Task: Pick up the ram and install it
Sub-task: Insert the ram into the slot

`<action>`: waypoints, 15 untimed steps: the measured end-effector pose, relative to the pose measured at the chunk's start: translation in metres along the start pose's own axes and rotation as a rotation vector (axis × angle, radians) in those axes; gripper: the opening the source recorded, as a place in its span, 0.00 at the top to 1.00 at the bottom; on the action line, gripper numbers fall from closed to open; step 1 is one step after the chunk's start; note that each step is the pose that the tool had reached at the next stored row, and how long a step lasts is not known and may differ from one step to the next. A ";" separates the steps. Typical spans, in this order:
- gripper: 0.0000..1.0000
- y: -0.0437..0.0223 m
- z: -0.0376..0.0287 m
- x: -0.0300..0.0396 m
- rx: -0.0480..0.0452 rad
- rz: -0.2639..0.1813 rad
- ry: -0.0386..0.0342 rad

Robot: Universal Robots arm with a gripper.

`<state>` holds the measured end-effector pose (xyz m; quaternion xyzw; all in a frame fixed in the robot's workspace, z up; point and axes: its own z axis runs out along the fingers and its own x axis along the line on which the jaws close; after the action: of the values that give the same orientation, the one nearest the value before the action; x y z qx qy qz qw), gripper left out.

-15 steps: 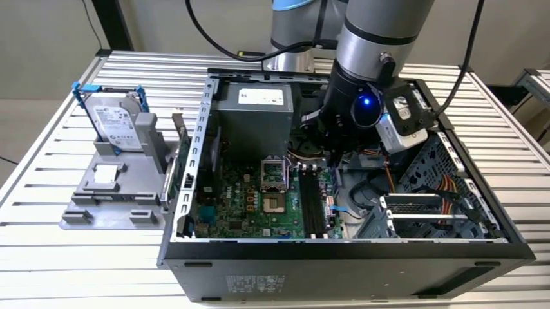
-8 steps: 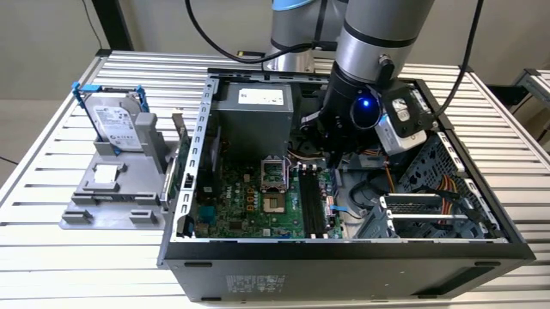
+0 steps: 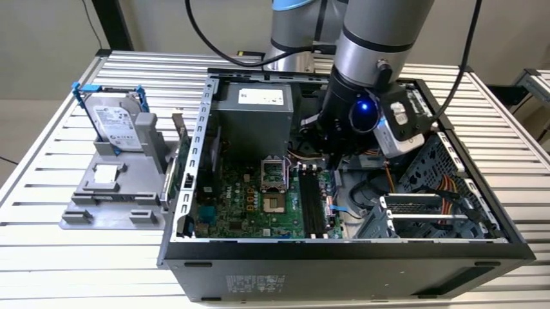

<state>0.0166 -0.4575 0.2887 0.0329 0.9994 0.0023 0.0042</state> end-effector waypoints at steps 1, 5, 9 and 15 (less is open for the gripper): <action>1.00 0.0000 0.0006 0.0000 0.0000 0.000 0.0000; 1.00 0.0003 0.0037 0.0001 0.0009 0.000 0.0001; 1.00 0.0004 0.0066 0.0002 0.0016 0.000 0.0015; 1.00 0.0004 0.0080 0.0001 0.0027 0.000 0.0026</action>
<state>0.0166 -0.4571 0.2806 0.0329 0.9995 0.0010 0.0028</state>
